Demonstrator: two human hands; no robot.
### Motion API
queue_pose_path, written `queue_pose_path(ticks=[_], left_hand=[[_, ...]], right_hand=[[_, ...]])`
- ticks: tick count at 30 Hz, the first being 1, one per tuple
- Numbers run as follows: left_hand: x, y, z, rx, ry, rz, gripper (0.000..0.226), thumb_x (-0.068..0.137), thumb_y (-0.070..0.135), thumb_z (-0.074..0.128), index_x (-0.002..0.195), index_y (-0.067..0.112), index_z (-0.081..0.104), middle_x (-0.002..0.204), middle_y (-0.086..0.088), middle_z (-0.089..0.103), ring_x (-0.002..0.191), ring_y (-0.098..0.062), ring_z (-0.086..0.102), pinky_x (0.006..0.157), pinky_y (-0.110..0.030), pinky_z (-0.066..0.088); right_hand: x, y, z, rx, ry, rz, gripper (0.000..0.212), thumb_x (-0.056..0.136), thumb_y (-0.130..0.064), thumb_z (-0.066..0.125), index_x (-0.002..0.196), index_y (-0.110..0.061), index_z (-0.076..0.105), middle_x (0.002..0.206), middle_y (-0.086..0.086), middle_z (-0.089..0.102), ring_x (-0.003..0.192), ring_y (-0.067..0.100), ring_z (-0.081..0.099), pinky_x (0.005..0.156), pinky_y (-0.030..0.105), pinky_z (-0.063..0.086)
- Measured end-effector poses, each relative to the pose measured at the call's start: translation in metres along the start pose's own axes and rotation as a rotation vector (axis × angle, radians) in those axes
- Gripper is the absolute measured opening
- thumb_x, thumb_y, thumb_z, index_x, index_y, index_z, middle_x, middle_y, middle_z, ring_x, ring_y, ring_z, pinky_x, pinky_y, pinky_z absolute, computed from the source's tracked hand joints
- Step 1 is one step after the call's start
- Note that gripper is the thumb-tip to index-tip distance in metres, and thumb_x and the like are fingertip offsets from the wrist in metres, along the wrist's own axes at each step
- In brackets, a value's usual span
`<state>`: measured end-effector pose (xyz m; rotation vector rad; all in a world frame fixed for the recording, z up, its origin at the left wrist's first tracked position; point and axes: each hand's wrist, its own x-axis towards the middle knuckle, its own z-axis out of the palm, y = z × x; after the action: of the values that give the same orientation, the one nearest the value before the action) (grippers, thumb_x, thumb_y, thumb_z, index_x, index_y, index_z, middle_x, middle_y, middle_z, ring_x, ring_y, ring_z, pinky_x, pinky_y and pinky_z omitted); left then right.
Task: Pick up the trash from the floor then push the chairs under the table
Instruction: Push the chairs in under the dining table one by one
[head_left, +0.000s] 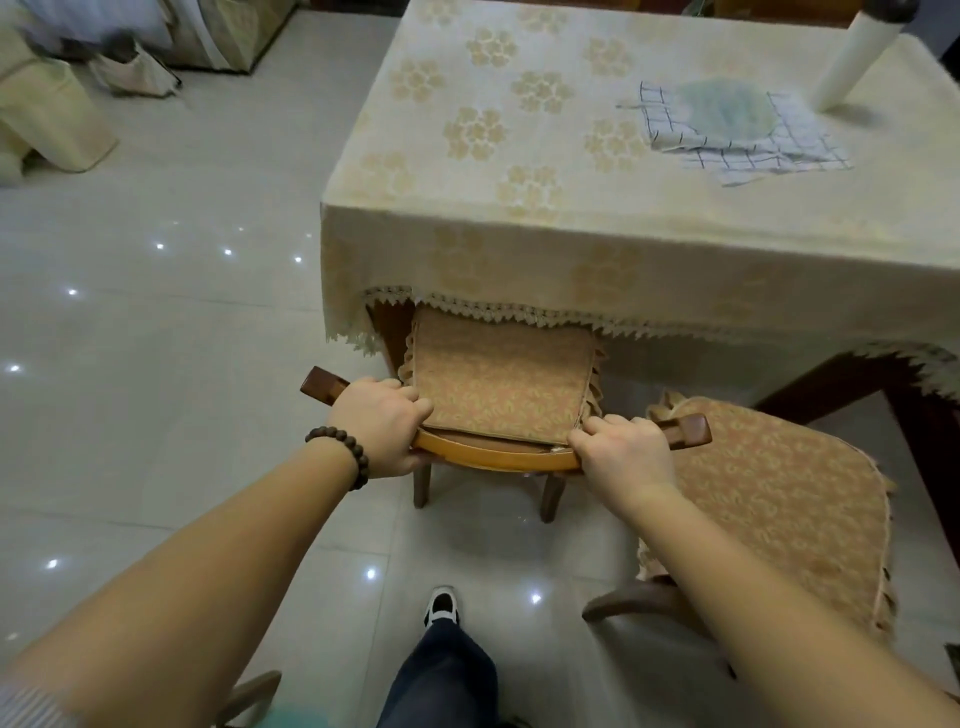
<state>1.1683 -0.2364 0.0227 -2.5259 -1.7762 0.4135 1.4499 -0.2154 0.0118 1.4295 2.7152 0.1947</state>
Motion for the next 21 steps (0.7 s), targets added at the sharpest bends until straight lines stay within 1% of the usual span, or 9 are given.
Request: queue_pose_path(ticks=[3,6,7,11,15,17,19,21], left_hand=[[0.03,-0.027,-0.002,0.012,0.014,0.015,0.051,0.08,0.073,0.044,0.099,0.028,0.056,0.089,0.008,0.059,0.083,-0.014,0.056,0.068,-0.026,0.044],[0.059,-0.049,-0.003,0.036,0.032,0.035,0.052,0.08,0.073,0.044,0.099,0.027,0.055,0.09,0.007,0.058,0.083,-0.015,0.056,0.063,-0.026,0.035],[0.068,-0.056,-0.003,0.043,0.038,0.041,0.052,0.08,0.073,0.044,0.099,0.027,0.055,0.09,0.006,0.059,0.083,-0.015,0.057,0.063,-0.026,0.035],[0.104,-0.081,-0.006,0.036,0.025,0.054,0.052,0.08,0.074,0.043,0.098,0.026,0.055,0.087,0.006,0.058,0.08,-0.015,0.055,0.066,-0.027,0.04],[0.133,-0.099,-0.012,0.028,0.002,0.05,0.049,0.081,0.072,0.044,0.094,0.026,0.052,0.081,0.007,0.049,0.074,-0.014,0.047,0.065,-0.028,0.037],[0.147,-0.106,-0.013,0.019,0.014,0.048,0.046,0.081,0.069,0.047,0.094,0.025,0.053,0.082,0.006,0.052,0.078,-0.016,0.051,0.067,-0.03,0.038],[0.161,-0.11,-0.014,0.009,0.032,0.043,0.044,0.08,0.066,0.05,0.095,0.025,0.053,0.089,0.004,0.058,0.085,-0.018,0.055,0.072,-0.032,0.04],[0.176,-0.112,-0.014,0.002,0.038,0.036,0.044,0.08,0.066,0.051,0.098,0.026,0.054,0.094,0.004,0.06,0.09,-0.019,0.057,0.076,-0.034,0.042]], right_hand=[[0.037,0.008,0.004,-0.035,-0.041,0.021,0.032,0.049,-0.03,0.089,0.056,-0.02,0.059,0.055,-0.002,0.057,0.05,0.023,0.056,0.047,0.025,0.028],[0.069,0.016,0.008,-0.056,-0.071,0.038,0.035,0.053,-0.04,0.087,0.059,-0.02,0.059,0.057,-0.001,0.058,0.053,0.025,0.057,0.048,0.027,0.032],[0.079,0.018,0.008,-0.063,-0.072,0.049,0.034,0.054,-0.042,0.085,0.061,-0.02,0.06,0.059,-0.001,0.059,0.055,0.025,0.057,0.049,0.028,0.034],[0.113,0.026,0.004,-0.034,-0.061,0.126,0.035,0.055,-0.044,0.081,0.063,-0.018,0.06,0.061,0.001,0.059,0.061,0.028,0.057,0.058,0.034,0.04],[0.143,0.036,0.002,-0.038,-0.086,0.16,0.031,0.064,-0.044,0.076,0.072,-0.017,0.064,0.07,0.003,0.062,0.072,0.029,0.057,0.065,0.039,0.04],[0.158,0.045,0.004,-0.051,-0.104,0.158,0.032,0.067,-0.048,0.074,0.075,-0.019,0.065,0.073,0.001,0.063,0.075,0.028,0.057,0.067,0.038,0.04],[0.172,0.057,0.005,-0.061,-0.123,0.142,0.035,0.068,-0.054,0.072,0.078,-0.021,0.066,0.076,-0.001,0.064,0.078,0.027,0.058,0.07,0.038,0.042],[0.186,0.07,0.005,-0.066,-0.157,0.126,0.035,0.075,-0.058,0.063,0.089,-0.026,0.065,0.087,-0.004,0.064,0.088,0.024,0.057,0.077,0.037,0.04]])
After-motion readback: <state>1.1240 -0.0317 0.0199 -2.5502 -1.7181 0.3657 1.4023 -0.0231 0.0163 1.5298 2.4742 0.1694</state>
